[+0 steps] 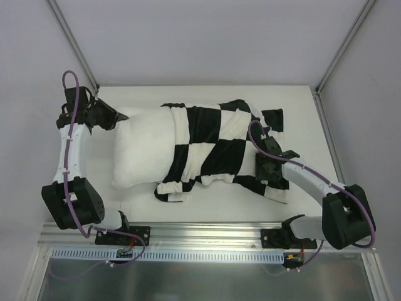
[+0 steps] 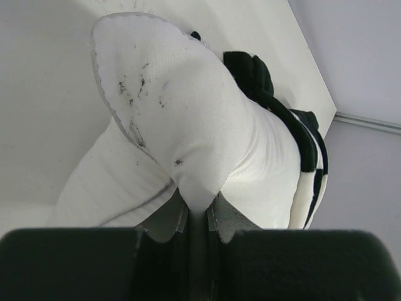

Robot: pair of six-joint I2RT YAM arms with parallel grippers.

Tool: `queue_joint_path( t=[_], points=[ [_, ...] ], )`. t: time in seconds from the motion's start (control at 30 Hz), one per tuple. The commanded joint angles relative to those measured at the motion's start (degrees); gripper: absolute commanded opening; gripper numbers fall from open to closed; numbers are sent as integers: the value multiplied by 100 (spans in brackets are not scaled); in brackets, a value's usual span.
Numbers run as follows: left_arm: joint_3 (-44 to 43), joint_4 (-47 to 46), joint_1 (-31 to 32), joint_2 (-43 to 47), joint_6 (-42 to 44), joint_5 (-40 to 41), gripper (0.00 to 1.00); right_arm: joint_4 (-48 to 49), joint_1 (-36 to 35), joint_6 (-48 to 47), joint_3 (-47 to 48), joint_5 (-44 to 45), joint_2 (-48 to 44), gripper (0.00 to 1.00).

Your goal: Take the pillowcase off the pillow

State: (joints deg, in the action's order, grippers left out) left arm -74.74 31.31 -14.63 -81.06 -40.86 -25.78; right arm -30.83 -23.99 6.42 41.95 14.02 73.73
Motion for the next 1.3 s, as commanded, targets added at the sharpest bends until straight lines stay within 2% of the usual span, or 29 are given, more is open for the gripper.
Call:
queue_joint_path(
  t=[0.0,0.07,0.1,0.2,0.27,0.4,0.43,0.47,0.53,0.63,0.8,0.93,1.1,1.17,1.2,1.23,1.27],
  points=[
    [-278,-152,-48,37,34,-366,0,508,70,87,-100,-110,176,43],
    [-278,-152,-162,63,34,-428,0,447,122,167,-100,-136,142,19],
    [-278,-152,-206,72,34,-489,0,290,175,254,-82,-154,19,1],
    [-296,-134,-425,116,26,-577,0,-106,526,378,49,-251,-437,1],
    [-296,-134,-549,230,-27,-577,0,-317,956,369,163,-251,-1070,1],
    [-383,-125,-944,424,-80,-568,0,-994,2158,185,803,-268,-1940,1],
    [-418,-125,-1119,433,-115,-621,0,-1065,2771,141,901,-364,-2064,1],
    [-480,-125,-1199,424,-150,-708,0,-1135,3081,132,989,-417,-2230,1],
    [-524,-134,-1375,407,-211,-770,0,-1180,3992,158,1139,-749,-2319,1],
    [-629,-134,-1577,372,-282,-850,0,-1189,4961,395,1210,-1180,-2425,1],
    [-893,-125,-1736,213,-370,-1025,0,-1162,6096,852,1455,-1218,-2645,1],
    [-999,-125,-1736,-15,-431,-1166,0,-1154,6275,1046,1711,-1735,-2531,1],
    [-700,-125,-1534,-16,-28,-1333,0,-943,5951,853,1228,-1956,-2688,1],
    [-490,-125,-1394,72,182,-1386,21,-960,5705,730,1026,-2052,-2812,1],
    [-428,-125,-1237,168,253,-1360,31,-960,5382,695,816,-2061,-2864,5],
    [-332,-108,-1139,213,315,-1246,57,-951,5187,660,710,-1974,-2952,19],
    [-296,-90,-1043,274,464,-1141,69,-969,5002,642,622,-1860,-3005,27]
  ],
)
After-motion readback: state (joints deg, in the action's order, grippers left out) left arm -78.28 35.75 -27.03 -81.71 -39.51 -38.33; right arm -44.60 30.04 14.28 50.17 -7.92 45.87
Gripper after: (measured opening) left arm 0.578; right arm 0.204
